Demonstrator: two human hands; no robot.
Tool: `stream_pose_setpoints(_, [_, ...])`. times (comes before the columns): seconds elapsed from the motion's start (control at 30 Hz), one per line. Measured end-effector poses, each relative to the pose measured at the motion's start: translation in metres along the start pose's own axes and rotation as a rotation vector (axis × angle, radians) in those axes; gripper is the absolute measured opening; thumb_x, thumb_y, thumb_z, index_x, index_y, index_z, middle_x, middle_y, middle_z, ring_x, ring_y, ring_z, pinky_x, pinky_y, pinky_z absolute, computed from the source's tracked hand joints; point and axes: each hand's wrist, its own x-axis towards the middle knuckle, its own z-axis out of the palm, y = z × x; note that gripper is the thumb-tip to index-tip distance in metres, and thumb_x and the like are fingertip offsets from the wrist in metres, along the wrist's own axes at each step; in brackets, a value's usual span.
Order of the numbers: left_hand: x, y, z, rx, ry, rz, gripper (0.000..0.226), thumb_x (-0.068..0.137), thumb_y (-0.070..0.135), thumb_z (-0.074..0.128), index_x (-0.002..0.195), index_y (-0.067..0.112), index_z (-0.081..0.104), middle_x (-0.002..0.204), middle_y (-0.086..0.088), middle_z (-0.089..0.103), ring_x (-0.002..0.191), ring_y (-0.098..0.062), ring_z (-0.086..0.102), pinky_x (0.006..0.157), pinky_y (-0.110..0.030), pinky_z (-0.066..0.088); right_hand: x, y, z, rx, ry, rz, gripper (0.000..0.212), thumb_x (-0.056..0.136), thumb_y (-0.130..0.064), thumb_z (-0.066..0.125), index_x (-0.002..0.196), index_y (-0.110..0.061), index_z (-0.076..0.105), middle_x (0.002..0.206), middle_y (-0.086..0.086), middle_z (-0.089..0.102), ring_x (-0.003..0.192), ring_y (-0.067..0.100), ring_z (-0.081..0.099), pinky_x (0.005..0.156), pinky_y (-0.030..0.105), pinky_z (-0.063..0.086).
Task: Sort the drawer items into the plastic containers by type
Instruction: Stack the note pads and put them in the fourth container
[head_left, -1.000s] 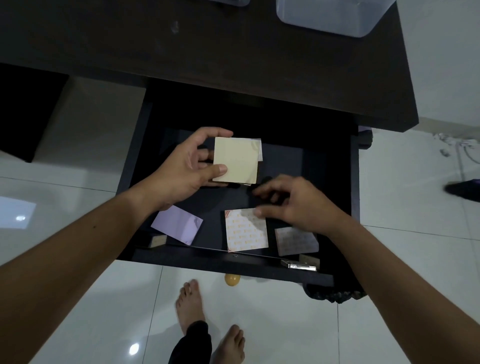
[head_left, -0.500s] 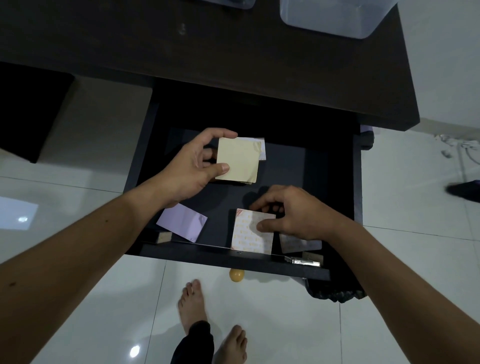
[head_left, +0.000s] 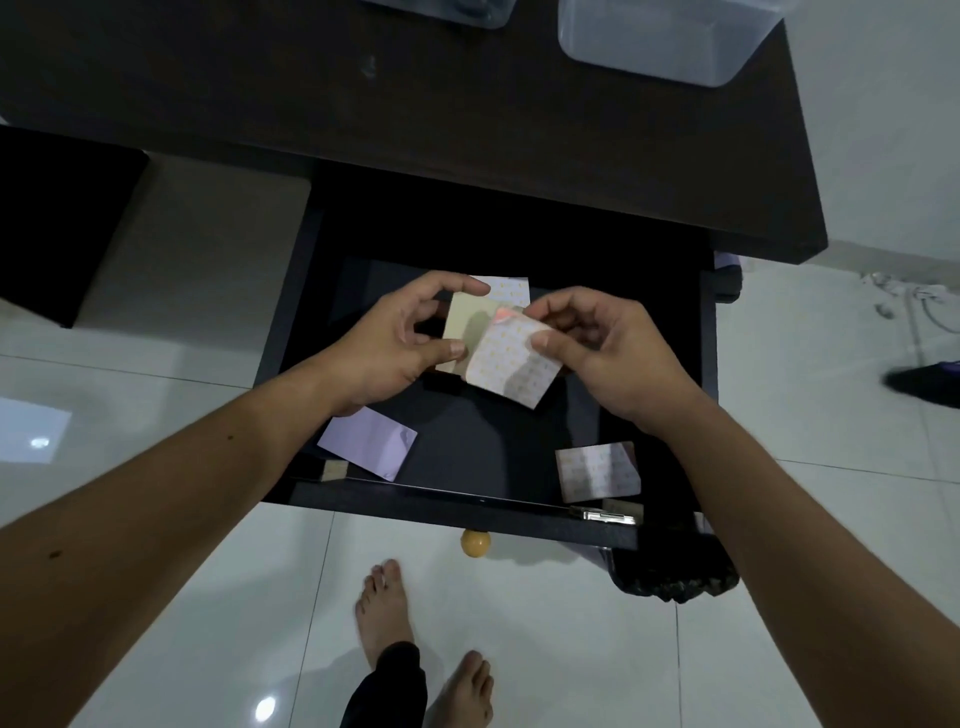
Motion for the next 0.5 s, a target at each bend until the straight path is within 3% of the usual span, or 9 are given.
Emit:
stream_pose_setpoints(0.1, [-0.001, 0.002, 0.002, -0.044, -0.031, -0.008, 0.055, 0.100, -0.010, 0.058, 0.136, 0.032, 0.057, 0.134, -0.002, 0.069, 0.114, -0.022, 0.074, 0.085, -0.028, 0.061, 0.009, 0.002, 0.007, -0.091, 0.086, 0.001, 0.018, 0.092, -0.018, 0.078, 0.105, -0.030, 0.077, 0.100, 0.000, 0.071, 0.089, 0.016, 0.068, 0.093, 0.044, 0.059])
stream_pose_setpoints(0.27, [-0.003, 0.004, 0.003, -0.135, -0.080, -0.047, 0.045, 0.106, -0.004, 0.050, 0.140, 0.025, 0.057, 0.139, -0.003, 0.065, 0.121, -0.027, 0.071, 0.088, -0.048, 0.064, 0.013, -0.001, 0.018, -0.185, 0.170, -0.033, 0.016, 0.089, -0.022, 0.082, 0.101, -0.031, 0.077, 0.101, -0.004, 0.057, 0.085, 0.015, 0.063, 0.082, 0.017, 0.052])
stream_pose_setpoints(0.4, [-0.002, 0.006, 0.003, -0.218, -0.082, -0.085, 0.037, 0.107, 0.014, 0.055, 0.142, 0.023, 0.055, 0.133, -0.009, 0.069, 0.117, -0.028, 0.072, 0.088, -0.051, 0.063, 0.014, -0.003, 0.027, -0.170, 0.228, -0.031, 0.014, 0.087, -0.024, 0.084, 0.099, -0.027, 0.077, 0.102, -0.004, 0.060, 0.084, 0.016, 0.064, 0.079, 0.016, 0.052])
stream_pose_setpoints(0.5, [-0.003, 0.005, 0.003, -0.191, -0.080, -0.053, 0.052, 0.096, 0.003, 0.069, 0.142, 0.021, 0.051, 0.138, -0.009, 0.065, 0.116, -0.032, 0.074, 0.086, -0.050, 0.065, 0.015, -0.003, 0.029, -0.141, 0.260, -0.045, 0.016, 0.086, -0.025, 0.085, 0.099, -0.023, 0.078, 0.103, -0.004, 0.062, 0.082, 0.017, 0.064, 0.080, 0.022, 0.055])
